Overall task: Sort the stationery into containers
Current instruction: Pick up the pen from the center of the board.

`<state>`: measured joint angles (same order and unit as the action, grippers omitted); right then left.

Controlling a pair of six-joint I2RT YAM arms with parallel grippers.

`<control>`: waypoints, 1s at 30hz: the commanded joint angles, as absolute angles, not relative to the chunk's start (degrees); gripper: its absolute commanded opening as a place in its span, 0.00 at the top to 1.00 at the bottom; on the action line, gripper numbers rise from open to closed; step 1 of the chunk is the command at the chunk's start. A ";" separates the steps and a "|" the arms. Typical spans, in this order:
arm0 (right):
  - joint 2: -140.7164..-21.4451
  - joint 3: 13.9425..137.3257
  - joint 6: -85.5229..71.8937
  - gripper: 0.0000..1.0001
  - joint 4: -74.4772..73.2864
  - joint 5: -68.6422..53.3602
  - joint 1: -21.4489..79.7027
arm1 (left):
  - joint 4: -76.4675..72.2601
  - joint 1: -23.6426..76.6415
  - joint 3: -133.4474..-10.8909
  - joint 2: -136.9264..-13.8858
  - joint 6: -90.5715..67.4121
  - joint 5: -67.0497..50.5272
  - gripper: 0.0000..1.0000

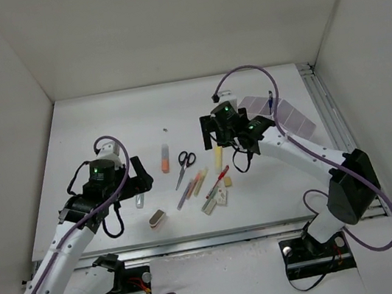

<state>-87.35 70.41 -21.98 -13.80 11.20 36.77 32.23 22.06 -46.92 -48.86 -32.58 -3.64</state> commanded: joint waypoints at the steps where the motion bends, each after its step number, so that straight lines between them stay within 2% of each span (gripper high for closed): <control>1: -90.78 70.40 -36.37 0.02 -18.54 19.95 39.20 | 29.35 21.71 -49.22 -50.71 -32.52 -5.89 0.00; 5: -96.14 68.21 -44.80 0.02 -19.25 19.08 39.37 | 30.14 21.71 -48.96 -51.50 -32.61 -5.98 0.01; 12: -99.75 66.63 -47.63 0.08 -19.42 19.60 41.13 | 29.36 21.71 -48.26 -52.91 -32.70 -6.24 0.00; 13: -99.93 66.10 -48.07 0.12 -19.16 19.69 41.13 | 28.92 21.71 -48.08 -53.00 -32.61 -6.50 0.00; 15: -100.37 65.30 -48.43 0.14 -19.25 19.86 41.48 | 28.57 21.71 -47.81 -53.87 -32.43 -6.68 0.00; 16: -101.24 65.30 -48.25 0.25 -19.25 20.12 41.40 | 28.48 21.71 -47.90 -54.14 -32.43 -6.59 0.01; 17: -101.86 65.48 -47.90 0.29 -19.25 20.21 42.01 | 28.30 21.71 -48.07 -54.58 -32.26 -6.59 0.00; 24: -104.68 66.36 -47.72 0.38 -18.98 19.69 44.12 | 27.86 21.71 -48.43 -55.72 -31.38 -7.73 0.00; 26: -104.85 65.92 -48.08 0.48 -18.72 19.86 44.38 | 27.69 21.71 -48.25 -55.46 -31.38 -7.82 0.01; 30: -104.76 64.78 -48.69 0.55 -18.02 20.65 44.38 | 27.68 21.71 -48.16 -54.76 -31.38 -7.73 0.01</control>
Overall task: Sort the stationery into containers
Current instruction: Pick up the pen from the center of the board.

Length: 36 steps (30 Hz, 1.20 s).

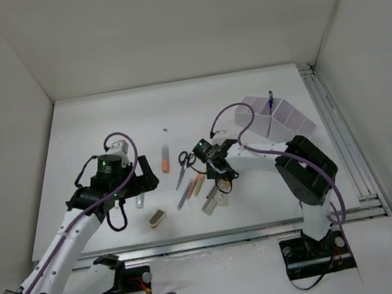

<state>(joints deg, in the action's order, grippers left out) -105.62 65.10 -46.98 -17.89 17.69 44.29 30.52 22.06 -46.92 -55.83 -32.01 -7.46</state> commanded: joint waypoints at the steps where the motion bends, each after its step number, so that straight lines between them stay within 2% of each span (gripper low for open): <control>1: -104.94 64.08 -48.78 0.60 -17.15 20.83 44.30 | 27.69 21.71 -48.08 -54.84 -31.38 -7.65 0.00; 3: -105.38 63.55 -49.04 0.67 -16.18 21.18 44.30 | 27.68 21.71 -48.16 -54.76 -31.38 -7.65 0.00; 8: -106.70 63.54 -47.73 0.76 -13.89 21.62 43.77 | 28.04 22.24 -48.34 -54.58 -31.38 -7.03 0.01; 12: -107.23 63.89 -46.41 0.87 -11.60 20.39 43.33 | 28.91 22.24 -48.34 -53.70 -31.81 -5.71 0.01; 14: -106.53 63.90 -46.41 0.99 -10.90 19.86 43.42 | 29.09 22.24 -48.51 -53.53 -31.82 -5.36 0.01; 23: -99.76 62.14 -44.21 1.00 -2.82 20.57 43.24 | 28.30 22.76 -49.13 -54.14 -31.73 -6.33 0.01; 30: -91.33 59.59 -39.38 1.00 10.71 18.90 43.07 | 28.04 23.29 -50.89 -56.07 -31.20 -6.77 0.00; 36: -86.22 58.36 -28.68 1.00 21.52 18.54 38.50 | 26.72 23.29 -52.47 -57.56 -28.57 -8.26 0.00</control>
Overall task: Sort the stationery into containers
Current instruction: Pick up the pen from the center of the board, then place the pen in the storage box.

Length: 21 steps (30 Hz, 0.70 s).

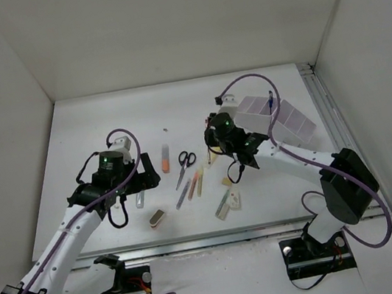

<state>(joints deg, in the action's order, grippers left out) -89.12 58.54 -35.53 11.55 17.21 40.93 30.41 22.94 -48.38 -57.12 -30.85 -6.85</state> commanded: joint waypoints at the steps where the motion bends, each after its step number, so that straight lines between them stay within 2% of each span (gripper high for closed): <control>1: -86.05 58.71 -27.00 1.00 23.88 18.72 36.58 | 26.37 23.29 -52.64 -58.09 -28.22 -9.04 0.01; 8: -86.04 61.70 -5.41 1.00 36.63 26.27 27.34 | 25.58 23.29 -53.70 -59.85 -25.66 -10.37 0.01; 11: -89.54 63.80 3.47 1.00 43.48 27.59 21.64 | 24.87 23.29 -53.79 -60.64 -24.96 -10.37 0.00; 21: -98.96 69.08 12.74 1.00 52.73 32.17 12.22 | 24.43 23.29 -57.57 -67.58 -25.49 -11.25 0.01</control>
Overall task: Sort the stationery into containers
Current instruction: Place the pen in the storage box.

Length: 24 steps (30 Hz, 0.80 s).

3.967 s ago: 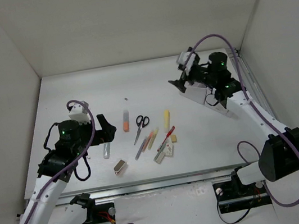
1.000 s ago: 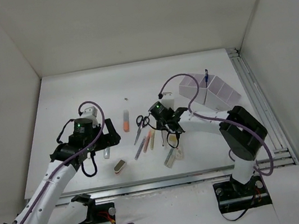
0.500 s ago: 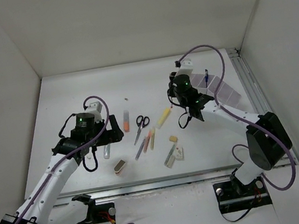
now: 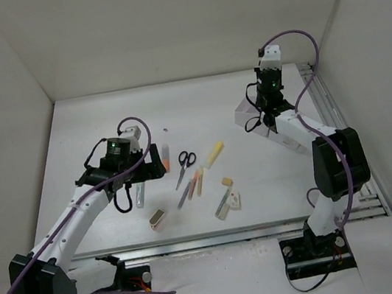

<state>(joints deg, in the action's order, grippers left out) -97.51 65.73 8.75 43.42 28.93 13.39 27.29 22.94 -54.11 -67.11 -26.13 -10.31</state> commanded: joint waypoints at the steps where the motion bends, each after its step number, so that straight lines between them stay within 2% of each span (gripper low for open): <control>1: -100.36 69.34 11.96 1.00 53.08 32.08 11.43 | 24.26 23.29 -57.66 -67.76 -25.66 -11.60 0.01; 9: -102.83 66.54 7.48 1.00 54.58 30.85 11.08 | 23.82 23.29 -58.09 -69.43 -26.63 -11.16 0.00; 14: -99.51 60.40 2.55 1.00 55.19 31.37 11.77 | 23.47 23.29 -57.83 -69.79 -27.25 -11.87 0.01; 21: -92.21 55.37 2.90 0.63 55.37 36.29 15.11 | 23.47 23.29 -56.43 -67.94 -27.60 -12.13 0.00; 24: -88.34 53.88 3.08 0.42 55.28 36.74 16.34 | 23.64 23.29 -55.46 -66.63 -27.77 -11.69 0.01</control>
<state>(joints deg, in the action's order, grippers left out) -95.31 53.52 3.66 48.71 33.26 15.29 26.24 22.94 -54.85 -69.43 -27.16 -11.68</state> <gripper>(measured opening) 0.554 0.996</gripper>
